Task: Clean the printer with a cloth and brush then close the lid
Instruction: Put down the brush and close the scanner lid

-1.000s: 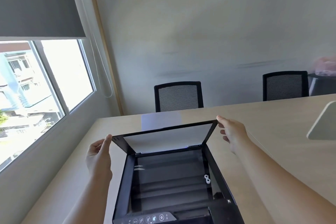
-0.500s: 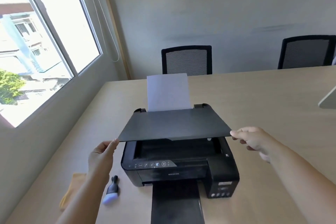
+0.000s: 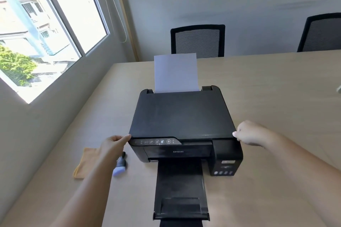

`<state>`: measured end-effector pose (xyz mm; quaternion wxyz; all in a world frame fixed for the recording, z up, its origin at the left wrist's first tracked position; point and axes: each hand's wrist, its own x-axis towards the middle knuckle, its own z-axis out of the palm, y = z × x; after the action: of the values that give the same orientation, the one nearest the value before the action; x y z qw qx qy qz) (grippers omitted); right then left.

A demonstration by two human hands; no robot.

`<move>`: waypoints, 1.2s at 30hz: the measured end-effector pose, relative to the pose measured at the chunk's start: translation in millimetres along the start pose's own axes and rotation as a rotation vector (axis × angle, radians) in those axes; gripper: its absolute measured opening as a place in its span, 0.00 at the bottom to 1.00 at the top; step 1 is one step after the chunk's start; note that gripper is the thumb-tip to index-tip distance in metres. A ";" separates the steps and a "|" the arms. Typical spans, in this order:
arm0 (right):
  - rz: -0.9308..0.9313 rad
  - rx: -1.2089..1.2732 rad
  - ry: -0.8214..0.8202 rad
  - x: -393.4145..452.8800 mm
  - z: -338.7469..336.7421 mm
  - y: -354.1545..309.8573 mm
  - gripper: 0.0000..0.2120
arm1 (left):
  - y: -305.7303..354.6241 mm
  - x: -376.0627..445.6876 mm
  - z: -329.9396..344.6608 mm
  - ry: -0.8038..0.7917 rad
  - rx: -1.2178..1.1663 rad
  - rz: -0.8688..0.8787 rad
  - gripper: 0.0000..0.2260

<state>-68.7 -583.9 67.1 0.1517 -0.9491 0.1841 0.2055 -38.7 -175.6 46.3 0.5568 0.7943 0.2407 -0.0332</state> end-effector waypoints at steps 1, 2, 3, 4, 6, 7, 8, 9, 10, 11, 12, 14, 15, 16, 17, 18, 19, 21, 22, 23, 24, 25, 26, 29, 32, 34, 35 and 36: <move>-0.011 -0.048 0.006 2.6 1.3 -0.1 0.18 | -4.0 5.2 0.3 -0.014 -0.017 0.003 0.12; -0.020 -0.083 0.008 5.0 2.2 -0.1 0.18 | -6.9 8.3 0.7 -0.025 -0.023 0.004 0.12; -0.023 -0.110 0.000 6.0 4.4 0.8 0.18 | -10.1 9.7 1.3 -0.032 -0.030 0.004 0.11; -0.023 -0.119 0.004 5.4 4.5 0.2 0.18 | -12.2 11.5 1.7 -0.031 -0.045 0.005 0.11; -0.018 -0.085 0.031 1.1 6.8 2.1 0.17 | -17.2 10.3 4.0 -0.025 -0.098 0.004 0.09; -0.012 -0.018 0.052 -2.2 9.6 4.4 0.17 | -19.1 8.3 5.8 -0.022 -0.128 0.004 0.10; -0.008 0.100 0.084 -5.7 15.0 7.8 0.15 | -21.4 5.8 8.2 -0.023 -0.166 -0.001 0.12; -0.006 0.276 0.123 -8.1 22.8 11.9 0.13 | -22.9 2.6 11.0 -0.024 -0.212 -0.009 0.14; -0.002 0.483 0.140 -10.5 33.0 15.6 0.10 | -23.5 -0.2 13.9 -0.028 -0.259 -0.020 0.15; -0.003 0.693 0.131 -13.6 44.4 16.8 0.10 | -24.6 -2.3 16.7 -0.026 -0.306 -0.033 0.16; -0.006 0.898 0.092 -13.8 56.7 17.1 0.12 | -24.2 -3.6 19.5 -0.024 -0.351 -0.048 0.16; -0.007 1.214 0.016 -12.5 80.9 14.7 0.16 | -22.6 -4.4 23.9 -0.011 -0.401 -0.063 0.14; -0.012 1.309 0.007 -11.0 89.3 12.2 0.17 | -20.4 -4.7 24.9 0.003 -0.409 -0.057 0.13; -0.026 1.369 0.012 -11.1 93.9 8.4 0.18 | -18.8 -4.9 25.8 0.015 -0.414 -0.052 0.12; -0.030 1.403 0.021 -12.4 95.1 3.7 0.18 | -17.9 -3.9 26.1 0.027 -0.425 -0.048 0.12; -0.029 1.431 0.034 -13.7 95.4 -0.7 0.18 | -18.1 -2.7 26.2 0.036 -0.438 -0.049 0.12; -0.037 1.455 0.037 -13.9 97.0 -2.5 0.18 | -19.5 -0.2 26.6 0.039 -0.449 -0.050 0.13; -0.036 1.500 0.038 -11.6 100.1 -2.0 0.26 | -23.1 3.0 28.0 0.041 -0.476 -0.044 0.13; -0.052 1.519 0.027 -11.1 101.4 0.1 0.37 | -23.7 3.7 28.8 0.040 -0.485 -0.043 0.13; -0.067 1.513 0.020 -9.6 103.8 4.1 0.48 | -24.3 3.7 29.6 0.040 -0.492 -0.040 0.13; -0.082 1.484 0.023 -13.4 101.4 2.4 0.52 | -25.0 4.1 30.4 0.037 -0.502 -0.037 0.14; -0.086 1.432 0.029 -14.8 100.9 2.0 0.51 | -25.0 4.1 30.4 0.028 -0.511 -0.035 0.14; -0.117 1.379 0.045 -16.2 100.7 0.8 0.49 | -24.7 4.0 30.4 0.018 -0.516 -0.034 0.14; -0.191 1.229 0.088 -14.0 105.9 7.4 0.45 | -27.3 5.6 29.8 -0.010 -0.518 -0.023 0.14; -0.190 1.184 0.145 -19.0 104.3 9.5 0.37 | -30.2 6.2 29.9 -0.021 -0.520 0.003 0.14; -0.144 1.101 0.234 -19.7 105.3 13.1 0.31 | -32.1 6.2 29.3 -0.030 -0.529 0.012 0.14; -0.111 1.026 0.301 -18.7 106.8 16.5 0.27 | -32.2 5.5 29.4 -0.035 -0.526 0.019 0.14; -0.098 0.947 0.367 -20.0 106.2 18.2 0.23 | -32.6 5.6 28.7 -0.038 -0.517 0.028 0.14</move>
<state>-128.6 -555.7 -20.2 0.5401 -0.8040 0.2361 -0.0778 -41.3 -190.9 5.3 0.7461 0.6281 0.2198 0.0224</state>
